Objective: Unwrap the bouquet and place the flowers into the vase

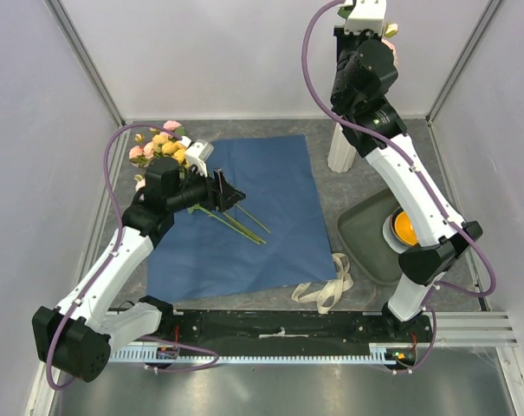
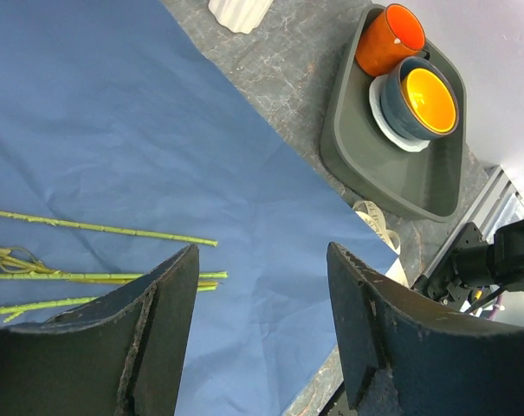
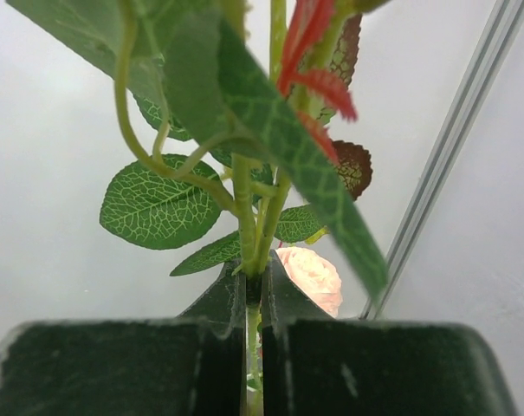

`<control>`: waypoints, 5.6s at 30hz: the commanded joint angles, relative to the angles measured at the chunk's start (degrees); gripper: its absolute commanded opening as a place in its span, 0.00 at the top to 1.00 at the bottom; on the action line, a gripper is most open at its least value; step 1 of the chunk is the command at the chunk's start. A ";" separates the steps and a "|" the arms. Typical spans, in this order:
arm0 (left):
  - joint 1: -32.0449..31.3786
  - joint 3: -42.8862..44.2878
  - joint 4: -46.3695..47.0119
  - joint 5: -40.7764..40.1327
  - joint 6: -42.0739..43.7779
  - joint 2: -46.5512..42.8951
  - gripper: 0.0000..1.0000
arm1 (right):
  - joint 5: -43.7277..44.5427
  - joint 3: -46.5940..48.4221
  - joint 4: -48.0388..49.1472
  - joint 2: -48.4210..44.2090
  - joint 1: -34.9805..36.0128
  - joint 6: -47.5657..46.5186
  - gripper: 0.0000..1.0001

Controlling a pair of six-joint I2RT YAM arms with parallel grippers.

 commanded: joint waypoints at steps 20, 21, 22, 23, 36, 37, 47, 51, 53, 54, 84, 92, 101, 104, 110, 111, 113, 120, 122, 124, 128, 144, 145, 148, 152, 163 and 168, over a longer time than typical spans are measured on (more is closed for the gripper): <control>-0.43 0.90 0.95 -1.70 3.11 1.32 0.32 | -3.68 -15.99 2.37 2.69 -7.91 16.52 0.91; -0.34 0.90 0.95 -1.62 3.20 1.41 0.32 | -3.77 -16.52 2.37 2.78 -7.91 16.79 0.89; -0.34 0.90 0.86 -1.62 3.20 1.49 0.32 | -3.68 -16.96 2.28 2.95 -7.99 17.14 0.88; -0.34 0.82 0.86 -1.53 3.20 1.50 0.32 | -3.68 -17.66 2.19 3.30 -8.00 17.23 0.86; -0.25 1.26 0.25 -1.44 2.58 2.02 0.28 | -1.13 -6.17 -20.98 6.47 -8.08 24.06 0.02; -0.34 1.34 0.16 -1.35 2.50 2.02 0.28 | -0.96 -5.02 -26.23 6.56 -8.08 25.04 0.02; -0.16 1.61 -0.45 -3.55 2.14 2.81 0.21 | -15.15 -20.72 -37.54 -8.02 -7.38 41.48 0.02; -0.16 1.61 -0.54 -5.48 1.01 2.90 0.21 | -24.06 -31.79 -35.35 -12.68 -3.17 43.94 0.02; -0.25 1.69 -0.46 -6.62 -1.27 2.99 0.22 | -27.39 -39.09 -33.85 -15.32 1.03 44.47 0.02; -0.25 1.61 -0.28 -6.98 -2.24 3.08 0.22 | -27.93 -41.37 -32.80 -16.98 2.62 44.47 0.02; 19.17 -24.32 26.60 -24.83 -49.63 14.21 0.51 | -34.80 -73.65 -16.35 -40.37 10.73 44.83 0.02; 19.09 -24.67 34.17 -22.71 -53.57 23.28 0.52 | -35.14 -73.30 -16.71 -39.15 10.73 45.18 0.02; 17.07 -24.41 45.33 -20.34 -57.09 33.48 0.67 | -34.44 -73.39 -17.85 -38.61 10.73 45.00 0.02; 16.89 -25.37 47.27 -19.99 -57.18 33.41 0.84 | -34.09 -73.13 -18.20 -38.79 10.73 45.00 0.02; 16.89 -29.41 43.94 -24.20 -54.03 21.56 0.98 | -33.92 -72.42 -18.55 -38.18 10.73 45.27 0.02; 16.89 -29.68 42.45 -25.51 -52.19 16.75 0.98 | -33.83 -72.25 -18.46 -38.00 10.73 45.35 0.02; 16.89 -29.94 37.28 -26.40 -50.34 11.10 0.98 | -33.74 -71.63 -18.55 -37.12 10.73 45.35 0.02; 16.80 -27.93 24.53 -24.39 -38.74 -13.42 0.98 | -33.03 -68.47 -19.34 -34.75 10.73 45.00 0.02; 16.80 -27.05 25.29 -19.58 -33.14 -18.77 0.98 | -34.52 -66.63 -19.69 -34.13 10.73 44.56 0.02; 16.80 -25.82 26.00 -14.48 -29.52 -20.56 0.98 | -39.59 -64.79 -19.43 -33.87 10.73 42.20 0.02; 16.10 -20.56 28.54 7.27 -23.62 -16.02 0.98 | -54.51 -62.06 -16.89 -32.99 10.73 37.28 0.02; -4.03 -7.36 24.07 25.18 -9.20 -0.09 0.98 | -67.22 -54.31 -8.28 -24.99 9.06 50.53 0.24; -4.64 -7.27 23.98 26.23 -8.93 0.17 0.98 | -67.49 -54.66 -7.49 -24.99 9.06 51.32 0.27; -5.78 -7.44 23.37 26.68 -8.23 0.53 0.98 | -69.50 -56.07 -3.44 -24.99 8.79 53.96 0.32; -6.49 -7.62 22.40 27.21 -7.61 0.62 0.98 | -72.32 -57.13 0.76 -23.94 8.79 56.07 0.43; -6.40 -1.57 5.22 18.71 -1.57 1.84 0.51 | -69.61 -57.92 -4.30 -23.06 4.23 54.42 1.00; -5.88 1.43 -3.53 5.44 0.13 3.61 0.47 | -49.31 -49.76 -18.35 -26.13 -7.45 48.44 1.00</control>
